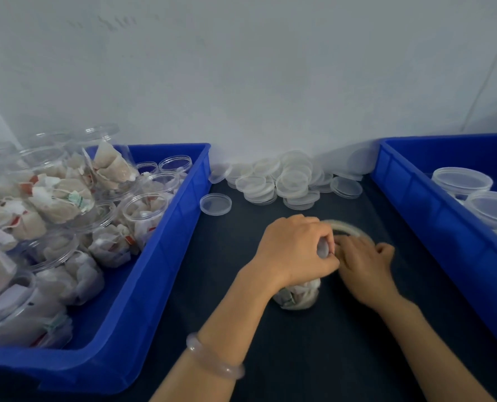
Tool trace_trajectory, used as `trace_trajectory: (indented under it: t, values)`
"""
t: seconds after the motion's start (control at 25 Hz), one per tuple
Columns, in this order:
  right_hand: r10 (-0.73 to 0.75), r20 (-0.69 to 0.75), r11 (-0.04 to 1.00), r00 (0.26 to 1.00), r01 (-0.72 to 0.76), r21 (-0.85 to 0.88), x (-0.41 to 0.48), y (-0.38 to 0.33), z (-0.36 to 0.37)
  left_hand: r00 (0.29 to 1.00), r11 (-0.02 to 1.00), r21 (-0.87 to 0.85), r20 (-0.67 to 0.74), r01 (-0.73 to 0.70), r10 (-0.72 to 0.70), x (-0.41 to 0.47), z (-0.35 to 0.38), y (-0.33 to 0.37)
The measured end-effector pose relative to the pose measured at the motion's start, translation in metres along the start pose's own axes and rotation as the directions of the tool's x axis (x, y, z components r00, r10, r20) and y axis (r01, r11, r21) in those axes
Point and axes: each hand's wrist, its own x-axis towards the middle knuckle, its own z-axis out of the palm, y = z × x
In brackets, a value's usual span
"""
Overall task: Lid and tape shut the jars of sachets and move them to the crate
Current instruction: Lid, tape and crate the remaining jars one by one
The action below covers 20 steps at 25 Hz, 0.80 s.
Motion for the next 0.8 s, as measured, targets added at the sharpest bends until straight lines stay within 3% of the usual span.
trace_trajectory:
  t: [0.2,0.28,0.32,0.36,0.44,0.52,0.56,0.64,0.68,0.8]
  values:
    - [-0.09,0.127,0.996,0.988,0.085,0.041,-0.016,-0.003,0.012,0.999,1.0,0.01,-0.043,0.02,-0.02,0.005,0.002,-0.001]
    - [-0.14,0.142,0.965,0.98,0.103,0.242,-0.021,-0.008,0.006,0.998,0.999,0.004,-0.053,0.034,-0.033,0.003,0.005,-0.002]
    - [-0.179,0.147,0.887,0.973,0.096,0.452,-0.027,-0.014,0.0,0.997,1.0,-0.007,-0.07,0.028,-0.029,0.001,0.005,-0.004]
    - [-0.232,0.154,0.744,0.96,0.074,0.664,-0.033,-0.021,-0.007,0.994,0.998,-0.058,-0.11,0.015,-0.022,-0.001,0.005,-0.005]
    - [-0.324,0.16,0.474,0.933,0.013,0.88,-0.043,-0.035,-0.014,0.964,0.957,-0.288,-0.257,-0.011,-0.066,-0.007,0.006,-0.01]
    - [-0.311,0.135,0.379,0.941,-0.007,0.925,-0.049,-0.051,-0.011,0.91,0.808,-0.589,-0.346,-0.021,-0.229,-0.014,0.013,-0.017]
    - [-0.256,0.111,0.383,0.96,-0.004,0.924,-0.052,-0.058,-0.008,0.889,0.667,-0.745,-0.305,0.002,-0.343,-0.017,0.018,-0.02]
    - [-0.129,0.04,0.44,0.991,0.021,0.898,-0.053,-0.066,-0.003,0.867,0.317,-0.945,-0.092,0.079,-0.49,-0.024,0.027,-0.026]
    - [-0.094,0.003,0.471,0.996,0.042,0.881,-0.052,-0.066,-0.004,0.86,0.203,-0.97,0.014,0.136,-0.51,-0.026,0.033,-0.031]
    - [-0.066,-0.059,0.522,0.996,0.085,0.848,-0.052,-0.067,-0.008,0.804,0.128,-0.929,0.224,0.347,-0.551,-0.029,0.045,-0.048]
